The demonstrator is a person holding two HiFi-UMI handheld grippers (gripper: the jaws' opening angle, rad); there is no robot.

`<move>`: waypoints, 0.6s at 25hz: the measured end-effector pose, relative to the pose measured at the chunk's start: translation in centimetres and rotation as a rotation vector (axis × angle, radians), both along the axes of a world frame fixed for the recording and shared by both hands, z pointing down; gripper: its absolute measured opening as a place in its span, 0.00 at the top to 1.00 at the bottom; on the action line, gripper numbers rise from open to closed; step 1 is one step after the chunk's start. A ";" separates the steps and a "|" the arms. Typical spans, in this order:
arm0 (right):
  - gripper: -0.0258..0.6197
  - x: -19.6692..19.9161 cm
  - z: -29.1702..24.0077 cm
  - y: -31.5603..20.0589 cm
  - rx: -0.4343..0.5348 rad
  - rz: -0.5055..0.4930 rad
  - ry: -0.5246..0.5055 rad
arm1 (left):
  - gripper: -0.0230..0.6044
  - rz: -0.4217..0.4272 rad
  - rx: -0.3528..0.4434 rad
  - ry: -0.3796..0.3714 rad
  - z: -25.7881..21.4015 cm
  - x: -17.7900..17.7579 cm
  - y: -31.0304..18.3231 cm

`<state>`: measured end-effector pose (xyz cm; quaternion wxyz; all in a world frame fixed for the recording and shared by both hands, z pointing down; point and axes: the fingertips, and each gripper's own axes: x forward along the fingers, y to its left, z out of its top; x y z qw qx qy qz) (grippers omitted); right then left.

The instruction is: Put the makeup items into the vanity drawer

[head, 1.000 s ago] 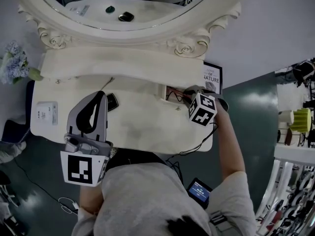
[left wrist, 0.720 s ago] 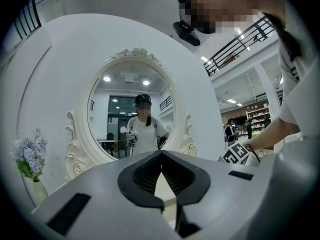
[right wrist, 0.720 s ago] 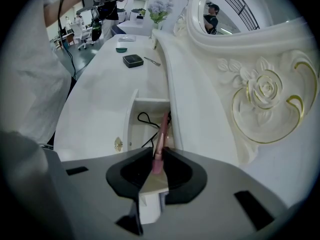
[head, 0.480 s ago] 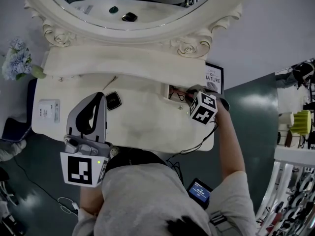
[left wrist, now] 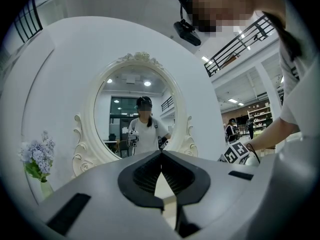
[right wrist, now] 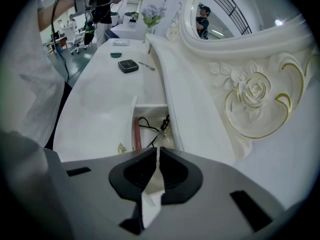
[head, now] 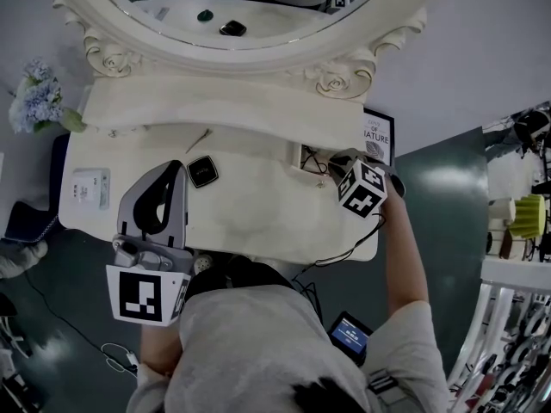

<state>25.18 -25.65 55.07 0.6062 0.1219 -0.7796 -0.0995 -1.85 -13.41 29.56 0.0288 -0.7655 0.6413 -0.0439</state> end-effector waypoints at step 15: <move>0.93 -2.8 -4.3 1.7 0.122 0.350 -0.477 | 0.94 0.046 0.049 0.017 -1.8 -0.6 1.2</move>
